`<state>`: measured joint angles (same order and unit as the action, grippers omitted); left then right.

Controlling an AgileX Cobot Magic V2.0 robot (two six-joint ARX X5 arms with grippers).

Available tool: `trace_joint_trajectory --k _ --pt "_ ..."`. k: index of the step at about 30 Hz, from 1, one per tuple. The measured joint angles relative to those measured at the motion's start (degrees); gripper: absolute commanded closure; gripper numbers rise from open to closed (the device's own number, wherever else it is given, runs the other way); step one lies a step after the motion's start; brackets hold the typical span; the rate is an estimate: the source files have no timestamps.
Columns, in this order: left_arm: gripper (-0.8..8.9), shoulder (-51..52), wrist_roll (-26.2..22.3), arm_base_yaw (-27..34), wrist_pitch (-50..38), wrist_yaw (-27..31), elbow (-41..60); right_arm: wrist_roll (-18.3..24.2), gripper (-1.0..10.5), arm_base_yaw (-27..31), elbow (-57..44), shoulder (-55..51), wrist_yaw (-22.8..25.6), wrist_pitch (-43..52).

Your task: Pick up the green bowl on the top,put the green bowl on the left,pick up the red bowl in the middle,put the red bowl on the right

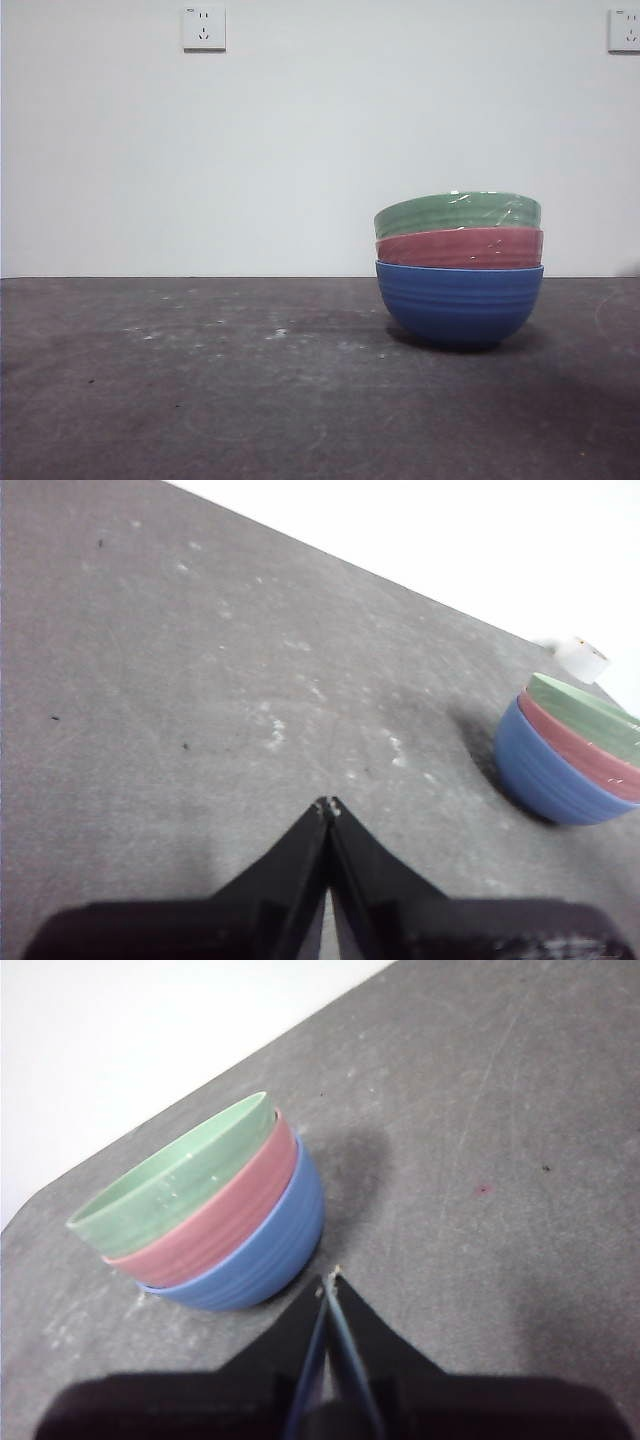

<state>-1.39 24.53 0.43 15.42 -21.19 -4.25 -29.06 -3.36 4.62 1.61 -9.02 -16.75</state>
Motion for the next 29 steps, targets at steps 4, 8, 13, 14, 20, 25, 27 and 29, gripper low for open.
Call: trace_joint_trajectory --k 4,8,13,14,20,25,27,29 --pt "8.20 -3.7 0.6 0.0 0.0 0.0 -5.5 -0.3 9.6 0.0 6.3 2.5 0.0 -2.7" --pt "8.20 -10.3 0.5 0.0 0.0 -0.9 -12.2 0.0 9.6 0.0 14.0 6.9 0.0 -4.7" --pt "8.20 -19.6 -2.8 0.0 0.0 -5.5 -20.0 3.4 9.6 0.0 21.8 13.7 0.0 -6.9" --pt "8.20 -21.7 -3.8 0.0 -0.1 -6.7 -21.7 4.5 9.6 0.0 23.6 15.3 0.0 -7.4" --pt "8.20 -32.2 -8.5 0.0 0.0 -13.7 -30.1 12.5 9.5 0.0 33.7 24.3 -0.5 -12.2" --pt "8.20 -40.8 -12.7 -0.2 2.8 -20.2 -36.9 20.2 9.5 0.0 41.7 32.0 -3.1 -16.7" --pt "8.19 -44.2 -14.8 -0.7 5.2 -21.3 -39.5 22.7 9.5 0.0 44.2 34.7 -5.0 -18.0" --pt "8.16 -47.3 -17.2 -1.9 7.7 -21.5 -42.3 25.1 9.4 0.0 46.3 37.4 -7.1 -19.5"
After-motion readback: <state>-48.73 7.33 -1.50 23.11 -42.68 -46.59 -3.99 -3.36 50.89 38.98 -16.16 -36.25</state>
